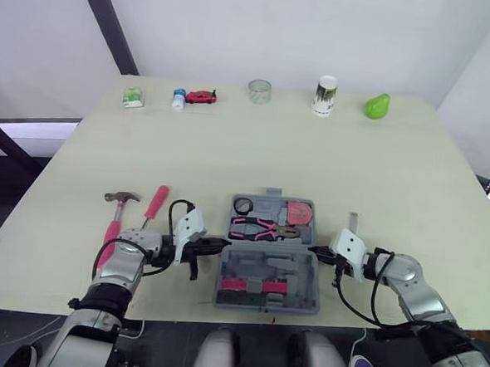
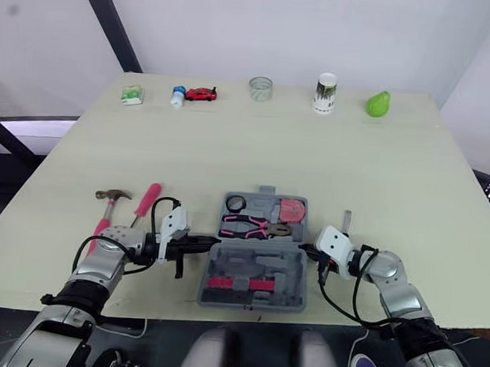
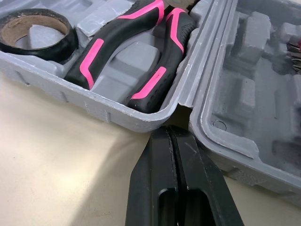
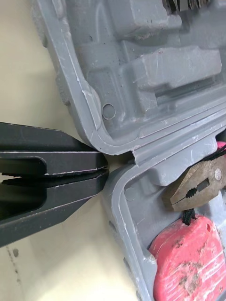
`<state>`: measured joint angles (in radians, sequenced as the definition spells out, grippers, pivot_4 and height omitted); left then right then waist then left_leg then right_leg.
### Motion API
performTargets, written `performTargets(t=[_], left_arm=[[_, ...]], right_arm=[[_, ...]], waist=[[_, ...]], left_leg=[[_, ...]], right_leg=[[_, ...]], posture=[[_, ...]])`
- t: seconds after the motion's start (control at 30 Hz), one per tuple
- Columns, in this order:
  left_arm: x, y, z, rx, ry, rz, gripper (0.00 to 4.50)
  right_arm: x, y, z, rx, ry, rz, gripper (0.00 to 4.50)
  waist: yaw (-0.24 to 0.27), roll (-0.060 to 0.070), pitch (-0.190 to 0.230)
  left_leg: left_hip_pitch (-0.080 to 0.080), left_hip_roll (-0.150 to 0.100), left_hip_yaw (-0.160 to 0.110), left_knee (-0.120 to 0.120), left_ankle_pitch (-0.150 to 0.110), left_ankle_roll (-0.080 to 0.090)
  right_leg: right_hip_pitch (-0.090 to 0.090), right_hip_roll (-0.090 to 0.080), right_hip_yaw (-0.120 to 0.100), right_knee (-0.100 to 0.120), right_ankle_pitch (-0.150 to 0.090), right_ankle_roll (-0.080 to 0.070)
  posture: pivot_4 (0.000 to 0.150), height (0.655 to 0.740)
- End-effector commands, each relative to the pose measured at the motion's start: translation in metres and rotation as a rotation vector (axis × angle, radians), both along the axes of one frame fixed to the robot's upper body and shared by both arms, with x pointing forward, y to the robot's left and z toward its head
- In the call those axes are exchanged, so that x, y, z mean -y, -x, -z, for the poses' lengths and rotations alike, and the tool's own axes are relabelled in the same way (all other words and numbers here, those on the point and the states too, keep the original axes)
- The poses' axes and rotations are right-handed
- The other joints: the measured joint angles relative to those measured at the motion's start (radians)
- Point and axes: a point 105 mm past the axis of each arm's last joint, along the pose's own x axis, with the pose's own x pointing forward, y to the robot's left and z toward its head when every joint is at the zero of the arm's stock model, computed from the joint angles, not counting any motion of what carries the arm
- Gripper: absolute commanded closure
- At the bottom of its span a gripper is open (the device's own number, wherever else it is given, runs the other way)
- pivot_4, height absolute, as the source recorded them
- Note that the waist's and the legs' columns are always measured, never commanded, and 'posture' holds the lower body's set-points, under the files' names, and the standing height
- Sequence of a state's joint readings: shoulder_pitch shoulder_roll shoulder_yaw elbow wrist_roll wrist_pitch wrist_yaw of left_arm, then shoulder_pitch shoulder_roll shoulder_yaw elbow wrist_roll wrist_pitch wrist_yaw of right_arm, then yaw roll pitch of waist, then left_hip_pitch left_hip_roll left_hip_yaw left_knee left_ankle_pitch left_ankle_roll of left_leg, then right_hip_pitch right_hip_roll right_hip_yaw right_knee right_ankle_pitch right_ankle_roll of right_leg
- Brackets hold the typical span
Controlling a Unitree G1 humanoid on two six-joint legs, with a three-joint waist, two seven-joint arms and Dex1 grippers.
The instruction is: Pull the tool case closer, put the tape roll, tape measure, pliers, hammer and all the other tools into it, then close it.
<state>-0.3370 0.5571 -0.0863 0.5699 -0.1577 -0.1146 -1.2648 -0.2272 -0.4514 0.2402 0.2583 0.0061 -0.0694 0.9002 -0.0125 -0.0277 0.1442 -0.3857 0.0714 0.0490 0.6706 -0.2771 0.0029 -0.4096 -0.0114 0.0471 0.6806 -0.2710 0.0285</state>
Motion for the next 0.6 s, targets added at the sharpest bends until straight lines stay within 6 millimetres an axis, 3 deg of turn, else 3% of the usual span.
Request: performTargets(t=[0.03, 0.6], left_arm=[[0.016, 0.0, -0.008, 0.034, 0.034, 0.058, 4.5], [0.02, -0.011, -0.012, 0.058, 0.04, 0.041, 4.5]], right_arm=[[-0.012, -0.007, -0.017, 0.08, -0.04, -0.024, 4.45], [-0.01, -0.007, -0.015, 0.075, -0.039, -0.009, 4.45]], waist=[[0.0, 0.0, 0.0], [0.0, 0.0, 0.0]], left_leg=[[0.0, 0.0, 0.0, 0.0, 0.0, 0.0], [-0.001, 0.0, 0.0, 0.0, 0.0, 0.0]], right_leg=[[0.0, 0.0, 0.0, 0.0, 0.0, 0.0], [0.0, 0.0, 0.0, -0.001, 0.0, 0.0]], posture=[[0.15, 0.74], [0.15, 0.74]])
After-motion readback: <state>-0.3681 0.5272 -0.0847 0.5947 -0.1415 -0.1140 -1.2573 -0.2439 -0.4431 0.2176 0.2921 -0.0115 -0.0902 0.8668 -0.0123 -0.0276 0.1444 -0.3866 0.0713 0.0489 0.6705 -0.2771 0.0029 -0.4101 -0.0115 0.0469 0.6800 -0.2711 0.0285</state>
